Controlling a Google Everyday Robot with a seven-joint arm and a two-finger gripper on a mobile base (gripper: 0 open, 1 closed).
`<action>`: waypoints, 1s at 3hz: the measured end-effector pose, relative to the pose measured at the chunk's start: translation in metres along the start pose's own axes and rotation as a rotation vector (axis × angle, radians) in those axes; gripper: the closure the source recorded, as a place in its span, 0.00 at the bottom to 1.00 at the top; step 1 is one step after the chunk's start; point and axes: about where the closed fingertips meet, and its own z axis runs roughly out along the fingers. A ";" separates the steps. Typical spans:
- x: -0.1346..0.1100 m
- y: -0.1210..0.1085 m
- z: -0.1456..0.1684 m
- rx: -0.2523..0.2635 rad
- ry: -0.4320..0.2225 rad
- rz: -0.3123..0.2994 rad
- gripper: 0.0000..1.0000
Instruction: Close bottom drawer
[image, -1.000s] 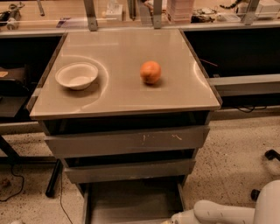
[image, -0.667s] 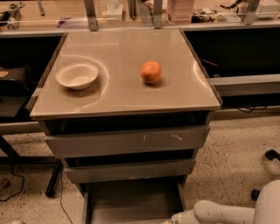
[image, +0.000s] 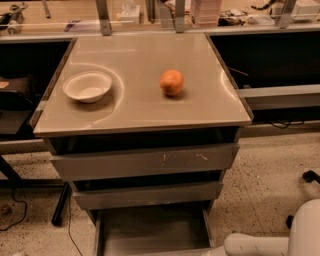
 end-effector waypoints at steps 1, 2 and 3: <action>0.004 0.001 0.001 -0.002 0.007 0.003 1.00; -0.006 -0.003 0.006 0.007 -0.008 -0.005 1.00; -0.021 -0.017 0.013 0.011 -0.052 0.004 1.00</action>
Offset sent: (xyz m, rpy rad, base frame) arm 0.0224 0.0040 -0.0114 -0.0141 -0.0401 -0.0130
